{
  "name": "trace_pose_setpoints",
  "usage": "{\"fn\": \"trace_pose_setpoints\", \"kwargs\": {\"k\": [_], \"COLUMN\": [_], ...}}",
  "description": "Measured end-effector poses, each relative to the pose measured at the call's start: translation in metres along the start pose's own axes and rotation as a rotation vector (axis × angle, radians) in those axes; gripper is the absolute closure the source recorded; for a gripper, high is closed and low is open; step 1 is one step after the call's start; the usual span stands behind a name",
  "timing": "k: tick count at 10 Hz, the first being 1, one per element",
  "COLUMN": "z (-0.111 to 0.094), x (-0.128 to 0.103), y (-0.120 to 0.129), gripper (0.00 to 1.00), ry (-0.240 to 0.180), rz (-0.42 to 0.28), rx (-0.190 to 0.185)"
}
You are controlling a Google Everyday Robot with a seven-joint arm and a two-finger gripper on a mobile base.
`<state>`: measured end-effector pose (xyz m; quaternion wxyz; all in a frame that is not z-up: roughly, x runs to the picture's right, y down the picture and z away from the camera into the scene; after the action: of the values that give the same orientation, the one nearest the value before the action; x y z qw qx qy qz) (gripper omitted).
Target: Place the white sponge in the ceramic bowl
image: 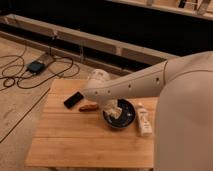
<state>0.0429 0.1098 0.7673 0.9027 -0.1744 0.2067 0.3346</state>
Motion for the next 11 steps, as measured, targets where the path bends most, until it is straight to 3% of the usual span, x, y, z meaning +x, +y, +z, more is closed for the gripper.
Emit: {"fn": "trace_pose_setpoints", "kwargs": {"k": [5,11], "z": [0.014,0.029], "x": [0.004,-0.004], "y": [-0.018,-0.031], "gripper": [0.23,0.20], "ry": [0.009,0.021], "rz": [0.030,0.023], "rx": [-0.005,-0.019]}}
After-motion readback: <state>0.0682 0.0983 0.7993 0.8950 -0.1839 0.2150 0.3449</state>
